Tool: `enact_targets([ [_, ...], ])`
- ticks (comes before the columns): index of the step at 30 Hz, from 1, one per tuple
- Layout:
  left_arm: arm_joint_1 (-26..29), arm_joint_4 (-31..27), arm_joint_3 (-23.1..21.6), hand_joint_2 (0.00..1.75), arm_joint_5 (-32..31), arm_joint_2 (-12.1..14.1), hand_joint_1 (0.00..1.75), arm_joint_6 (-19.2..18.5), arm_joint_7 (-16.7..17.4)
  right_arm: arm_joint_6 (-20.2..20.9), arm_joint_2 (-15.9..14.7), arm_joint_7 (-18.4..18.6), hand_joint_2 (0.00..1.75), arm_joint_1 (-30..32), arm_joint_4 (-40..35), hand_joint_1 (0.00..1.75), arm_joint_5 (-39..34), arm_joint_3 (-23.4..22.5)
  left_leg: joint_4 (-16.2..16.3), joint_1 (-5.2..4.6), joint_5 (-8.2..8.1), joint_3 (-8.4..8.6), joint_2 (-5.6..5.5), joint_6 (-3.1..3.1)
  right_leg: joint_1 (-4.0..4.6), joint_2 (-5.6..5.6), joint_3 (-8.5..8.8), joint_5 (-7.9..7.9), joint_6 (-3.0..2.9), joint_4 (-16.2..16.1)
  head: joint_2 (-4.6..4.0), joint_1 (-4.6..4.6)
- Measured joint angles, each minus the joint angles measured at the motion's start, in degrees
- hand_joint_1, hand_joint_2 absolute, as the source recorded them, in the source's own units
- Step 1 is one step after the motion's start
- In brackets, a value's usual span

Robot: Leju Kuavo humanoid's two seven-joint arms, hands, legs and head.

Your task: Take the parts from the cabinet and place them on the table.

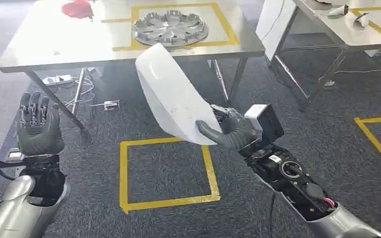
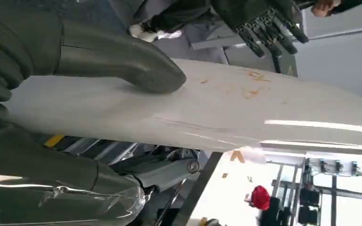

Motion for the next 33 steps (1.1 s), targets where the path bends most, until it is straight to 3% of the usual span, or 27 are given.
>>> enact_targets([
  [3,0.1,0.0,0.0,1.75,0.0,0.1,0.0,0.1,0.0,0.0,0.0,0.0,1.75,-0.2,0.0,1.75,0.0,0.2,12.9,0.14,-5.01,-8.99,0.02,-0.64,-0.01,0.06,0.29,-0.65,-0.26,0.0,0.0,-1.46],
  [4,0.3,0.0,0.0,1.75,0.0,0.1,0.0,0.2,0.0,0.0,0.0,0.0,1.75,-0.1,0.1,1.75,0.0,0.1,14.6,0.14,-5.55,-10.99,0.03,-0.73,-0.01,0.13,0.46,-0.95,-0.23,0.1,0.0,-1.66],
  [5,0.3,0.0,0.0,1.75,0.0,0.1,0.0,0.2,0.0,0.0,0.0,0.0,1.75,0.0,0.2,1.75,0.0,0.1,13.4,0.17,-4.07,-11.36,0.04,-0.79,-0.01,0.16,0.81,-1.3,-0.19,0.1,0.0,-1.86],
  [6,0.3,0.0,0.0,1.75,0.0,0.1,0.0,0.2,0.1,0.0,0.0,0.0,1.75,0.0,0.2,1.75,0.0,0.2,9.9,0.17,-1.18,-10.42,0.05,-0.75,-0.01,0.18,1.26,-1.68,-0.08,0.2,0.0,-2.04],
  [8,0.3,0.0,0.0,1.75,0.0,0.2,0.0,0.2,0.1,0.0,0.0,0.0,1.75,0.0,0.2,1.75,0.0,0.1,-1.3,0.18,6.16,-5.84,0.24,-0.36,-0.02,0.19,2.45,-2.66,0.26,0.3,0.0,-2.47],
  [9,0.2,0.0,0.0,1.75,0.0,0.2,0.0,0.2,0.1,0.0,0.0,0.0,1.75,-0.1,0.2,1.75,0.0,0.2,-4.6,0.08,6.86,-4.57,0.37,-0.14,0.09,0.16,2.75,-3.09,0.6,0.5,0.0,-2.71],
  [10,0.2,0.1,0.0,1.75,0.1,0.2,0.0,0.2,0.1,0.0,0.0,0.0,1.75,-0.1,0.2,1.75,0.0,0.2,-4.8,-0.24,4.67,-4.65,0.47,0.38,0.29,0.34,2.52,-3.37,0.98,0.6,0.0,-3.0],
  [11,0.2,0.0,0.0,1.75,0.1,0.2,0.0,0.3,0.1,0.0,0.0,0.0,1.75,-0.2,0.2,1.75,0.0,0.2,-4.6,-0.28,5.86,-4.45,0.38,0.74,0.3,0.26,2.37,-3.7,1.37,0.5,0.0,-2.87],
  [13,0.2,0.0,0.0,1.75,0.1,0.2,0.0,0.3,0.1,0.0,0.0,0.0,1.75,-0.1,0.2,1.75,0.0,0.2,-4.7,-0.19,5.85,-3.99,0.18,1.41,0.37,0.29,2.94,-3.79,1.9,1.1,0.0,-2.5],
  [15,0.1,0.0,0.0,1.75,0.1,0.1,0.0,0.5,0.1,0.0,0.0,0.1,1.75,-0.1,0.2,1.75,-0.2,0.1,-4.9,0.1,5.51,-2.8,0.14,1.94,0.17,0.18,1.93,-5.34,2.46,3.7,0.0,-2.17],
  [16,0.1,0.0,0.0,1.75,0.1,0.1,0.0,0.6,0.3,0.0,0.0,0.1,1.75,-0.2,0.2,1.75,-0.4,0.1,-4.9,0.09,5.28,-2.52,0.14,2.2,0.08,0.14,-0.21,-6.87,2.71,8.1,0.0,-1.57],
  [18,0.2,0.0,0.0,1.75,0.1,0.1,0.0,0.7,0.4,0.0,0.0,0.3,1.75,0.0,0.2,1.75,-0.8,0.1,-4.8,0.02,4.73,-2.24,0.13,2.28,-0.02,0.13,-6.1,-10.73,3.15,18.0,0.0,-1.05],
  [19,0.3,0.0,0.0,1.75,0.1,0.1,0.0,0.8,0.5,0.0,0.0,0.3,1.75,0.2,0.2,1.75,-0.9,0.1,-4.8,0.0,4.44,-1.99,0.12,2.3,-0.04,0.13,-8.02,-11.56,3.18,20.6,0.0,-0.92],
  [20,0.4,0.0,0.0,1.75,0.1,0.1,0.0,0.9,0.6,0.0,0.0,0.3,1.75,0.4,0.2,1.75,-0.9,0.1,-4.8,0.0,4.1,-1.53,0.07,2.23,-0.04,0.13,-8.59,-10.7,3.16,20.4,0.0,-0.77],
  [21,0.5,0.0,0.0,1.75,0.1,0.1,0.0,0.9,0.7,0.0,0.0,0.4,1.75,0.4,0.2,1.75,-0.9,0.2,-4.8,-0.02,3.65,-0.87,0.0,2.18,-0.03,0.13,-7.71,-8.09,2.97,17.2,0.0,-0.55],
  [23,0.5,0.0,0.0,1.75,0.0,0.1,0.0,0.9,0.8,0.0,0.0,0.3,1.75,0.4,0.1,1.75,-0.9,0.1,-4.8,-0.1,2.76,0.58,-0.06,1.95,0.06,0.14,-3.63,-1.09,2.24,6.8,0.0,-0.07],
  [24,0.5,0.0,0.0,1.75,0.0,0.1,0.0,0.9,0.8,0.0,0.0,0.3,1.75,0.4,0.1,1.75,-0.9,0.1,-4.9,-0.04,2.33,0.94,-0.05,1.83,0.29,0.13,-2.17,1.03,1.76,2.3,0.0,0.22],
  [25,0.4,0.0,0.0,1.75,0.0,0.1,0.0,0.9,0.9,0.0,0.0,0.4,1.75,0.3,0.1,1.75,-0.9,0.1,-4.9,-0.15,2.25,0.94,-0.06,1.62,0.72,0.07,-2.16,-0.85,1.62,1.8,0.0,-0.27],
  [26,0.4,0.0,0.0,1.75,0.0,0.1,0.0,0.9,0.9,-0.1,0.0,0.5,1.75,0.2,0.1,1.75,-0.9,0.1,-4.8,-0.1,2.06,0.52,-0.07,1.24,0.81,0.06,-1.45,-0.92,1.15,0.7,0.0,0.15],
  [28,0.4,-0.1,-0.1,1.75,0.0,0.1,0.0,0.8,1.0,-0.1,0.0,0.6,1.75,0.2,0.1,1.75,-0.9,0.1,-4.5,-0.34,2.35,0.95,-0.01,0.51,0.91,-0.14,-1.05,-0.38,0.47,0.6,0.0,0.08],
  [29,0.2,-0.1,-0.1,1.75,0.0,0.1,0.0,0.8,1.0,-0.2,0.0,0.7,1.75,0.2,0.1,1.75,-0.9,0.0,-4.3,-0.27,1.67,0.97,0.07,0.21,0.26,-0.01,0.0,-0.21,0.27,0.0,0.0,0.08],
  [30,0.1,-0.1,-0.1,1.75,0.0,0.1,0.0,0.8,1.0,-0.2,0.0,0.7,1.75,0.1,0.0,1.75,-0.9,0.0,-2.7,-0.06,1.32,0.58,0.15,-0.03,0.24,0.05,0.39,-0.25,0.16,-0.2,0.0,0.1],
  [31,-0.2,-0.1,-0.1,1.75,0.0,0.1,0.0,0.8,1.0,-0.2,0.0,0.7,1.75,-0.1,0.0,1.75,-0.9,0.0,0.7,-0.04,0.05,-1.33,0.14,-0.2,0.15,0.03,0.53,-0.45,-0.14,-0.2,0.0,-0.44],
  [33,-0.1,-0.1,-0.1,1.75,0.0,0.2,0.0,0.8,1.0,-0.2,0.0,0.7,1.75,0.0,0.0,1.75,-0.9,0.1,10.1,0.07,-3.67,-7.25,0.15,-0.72,0.17,0.06,0.69,-0.91,-0.37,-0.1,0.0,-1.47],
])
